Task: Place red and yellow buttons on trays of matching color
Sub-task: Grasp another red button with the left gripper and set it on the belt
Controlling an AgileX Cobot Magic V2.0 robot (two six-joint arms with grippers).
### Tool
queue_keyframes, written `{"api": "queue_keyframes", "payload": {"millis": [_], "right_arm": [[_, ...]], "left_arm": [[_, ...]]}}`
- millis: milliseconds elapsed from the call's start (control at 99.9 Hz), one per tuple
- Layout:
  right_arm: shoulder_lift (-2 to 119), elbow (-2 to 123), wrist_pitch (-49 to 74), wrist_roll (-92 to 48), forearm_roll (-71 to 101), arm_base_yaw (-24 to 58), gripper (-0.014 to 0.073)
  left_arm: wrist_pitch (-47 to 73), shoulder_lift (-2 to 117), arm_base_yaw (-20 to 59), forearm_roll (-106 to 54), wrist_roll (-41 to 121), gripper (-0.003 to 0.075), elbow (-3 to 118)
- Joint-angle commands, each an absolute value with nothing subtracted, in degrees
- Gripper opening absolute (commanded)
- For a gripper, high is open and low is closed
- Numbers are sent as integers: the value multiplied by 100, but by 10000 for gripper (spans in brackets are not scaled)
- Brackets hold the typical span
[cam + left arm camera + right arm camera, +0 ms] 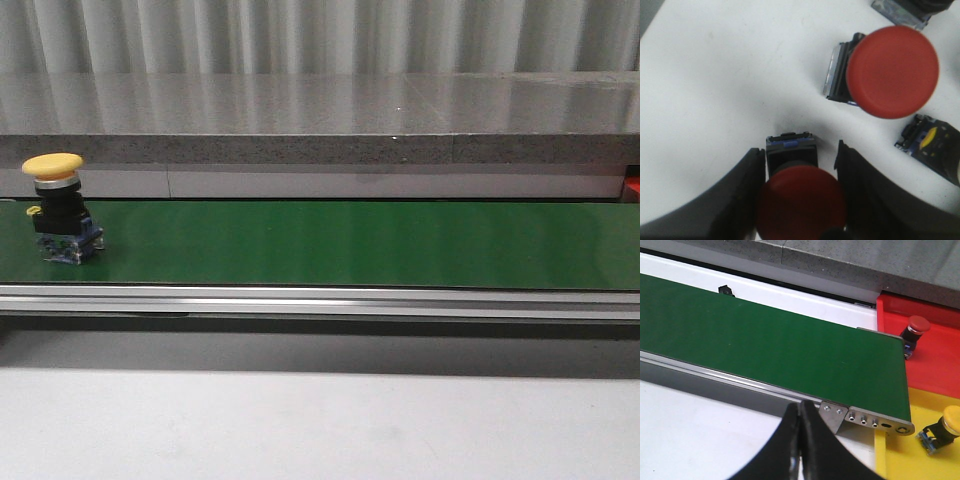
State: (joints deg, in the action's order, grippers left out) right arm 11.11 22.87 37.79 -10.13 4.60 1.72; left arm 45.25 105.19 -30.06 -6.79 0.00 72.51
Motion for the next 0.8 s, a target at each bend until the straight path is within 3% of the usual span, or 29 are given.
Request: {"api": "queue_keyframes", "payload": {"millis": [0, 240, 420, 620, 791], "right_arm": [[1167, 2418, 3372, -1019, 439, 193, -66], [1167, 2418, 3372, -1019, 439, 193, -66], [1167, 2418, 3372, -1019, 439, 193, -66], [1167, 2418, 3372, -1019, 439, 193, -66], [1167, 2418, 3377, -1019, 439, 193, -66]], "left_arm": [[4436, 9862, -2997, -753, -73, 87, 7404], [4559, 8748, -2680, -742, 133, 87, 7261], [4758, 8195, -1966, -742, 269, 87, 7053], [4731, 8339, -978, -742, 269, 87, 7053], [4724, 8699, -578, -708, 269, 87, 7053]]}}
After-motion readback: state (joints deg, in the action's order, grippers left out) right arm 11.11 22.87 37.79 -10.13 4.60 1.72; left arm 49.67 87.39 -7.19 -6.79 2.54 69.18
